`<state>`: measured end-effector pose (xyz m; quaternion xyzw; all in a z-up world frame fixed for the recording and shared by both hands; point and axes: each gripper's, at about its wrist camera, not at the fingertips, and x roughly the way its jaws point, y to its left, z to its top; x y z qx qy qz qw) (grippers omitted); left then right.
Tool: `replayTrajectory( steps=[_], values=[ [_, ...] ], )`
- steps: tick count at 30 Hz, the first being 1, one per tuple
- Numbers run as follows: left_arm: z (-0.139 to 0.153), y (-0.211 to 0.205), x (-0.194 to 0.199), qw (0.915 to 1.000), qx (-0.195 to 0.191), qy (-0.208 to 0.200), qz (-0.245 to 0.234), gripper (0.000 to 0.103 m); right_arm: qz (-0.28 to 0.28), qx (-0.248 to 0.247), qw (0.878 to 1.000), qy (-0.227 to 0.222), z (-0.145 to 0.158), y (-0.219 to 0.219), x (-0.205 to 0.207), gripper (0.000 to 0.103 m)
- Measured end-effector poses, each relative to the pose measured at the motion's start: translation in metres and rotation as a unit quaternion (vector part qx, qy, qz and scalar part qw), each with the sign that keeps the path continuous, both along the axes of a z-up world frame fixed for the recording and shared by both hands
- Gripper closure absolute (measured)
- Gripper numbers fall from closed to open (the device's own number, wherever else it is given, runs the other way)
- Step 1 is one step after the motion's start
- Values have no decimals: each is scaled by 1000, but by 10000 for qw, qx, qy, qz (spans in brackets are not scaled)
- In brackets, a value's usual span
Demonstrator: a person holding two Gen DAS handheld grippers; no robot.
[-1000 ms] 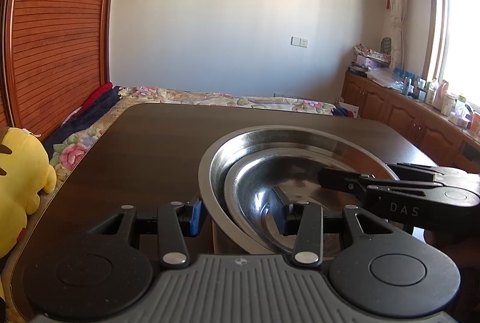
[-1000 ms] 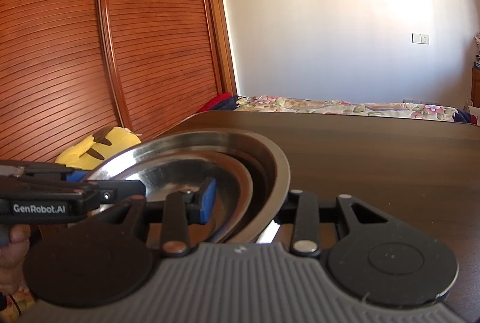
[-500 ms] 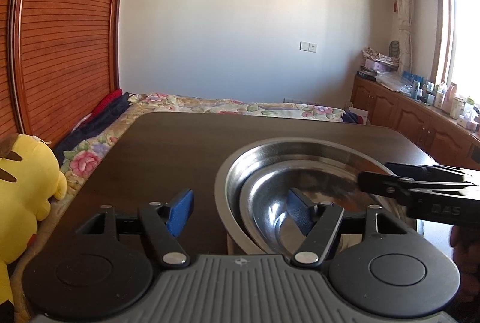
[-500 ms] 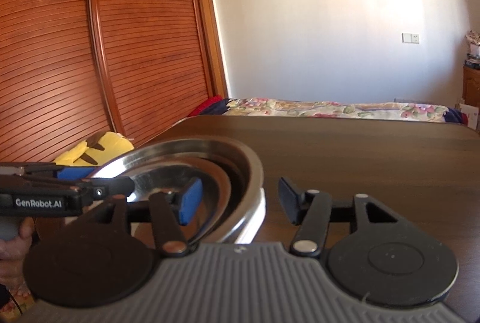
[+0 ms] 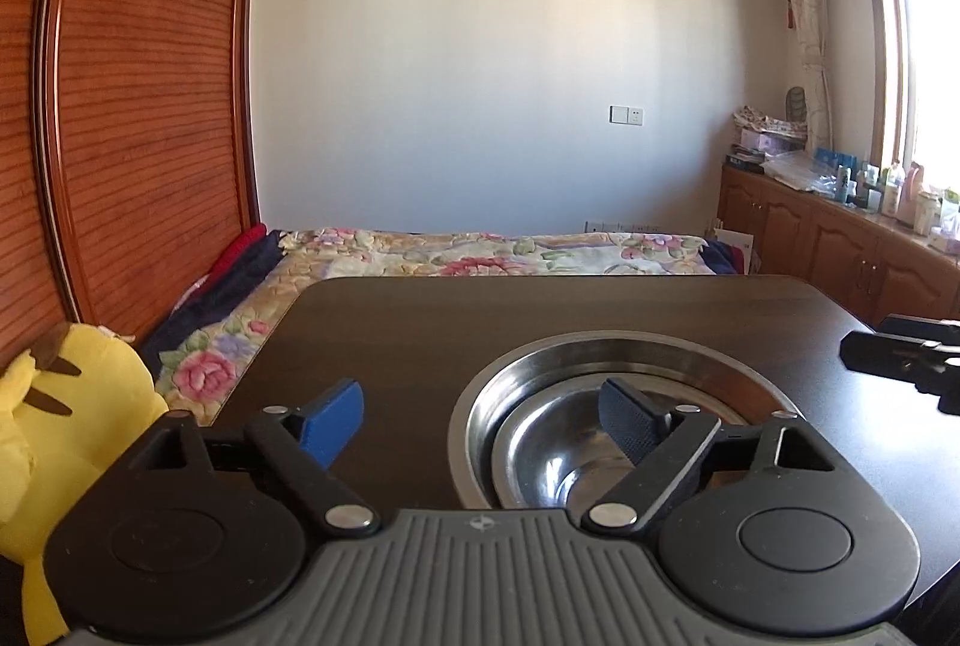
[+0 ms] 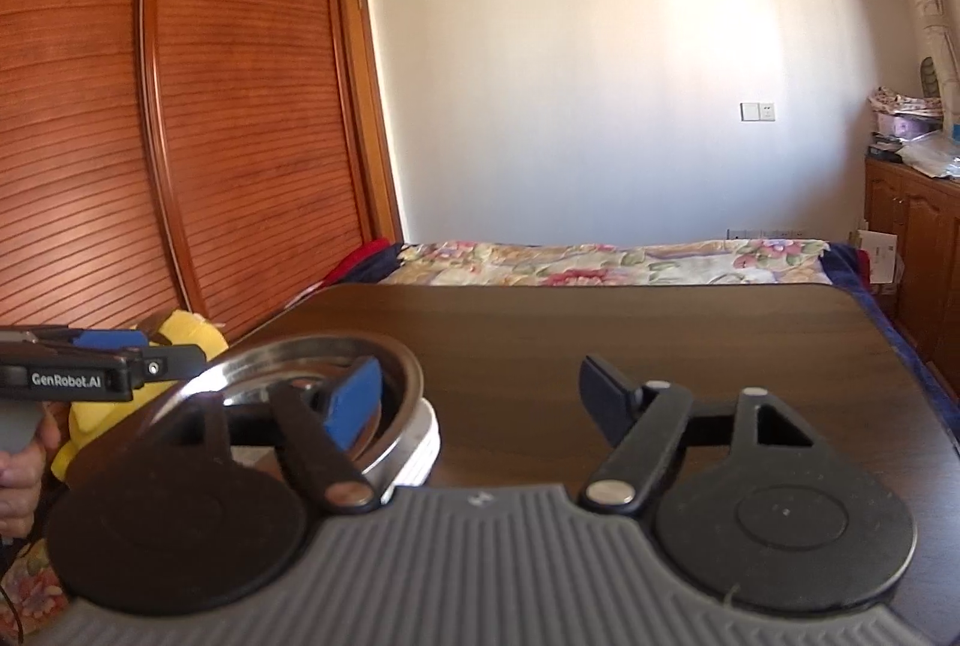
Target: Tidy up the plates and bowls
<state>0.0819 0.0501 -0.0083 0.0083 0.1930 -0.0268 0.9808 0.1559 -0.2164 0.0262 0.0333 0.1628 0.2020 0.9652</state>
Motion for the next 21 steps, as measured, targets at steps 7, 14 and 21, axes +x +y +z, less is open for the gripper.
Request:
replayTrajectory(
  steps=[7, 14, 21],
  values=[
    [5, -8, -10, 10000, 27, -41, -64, 3, -123, 8, 9997, -196, 9, -8, -14, 4],
    [14, -18, -21, 9998, 21, -116, -177, 0, -271, 60, 9994, -186, 12, -17, -23, 0],
    [22, -32, -32, 9996, 176, -179, -106, 0, -547, -121, 9981, -245, 22, -20, -33, 0]
  ],
)
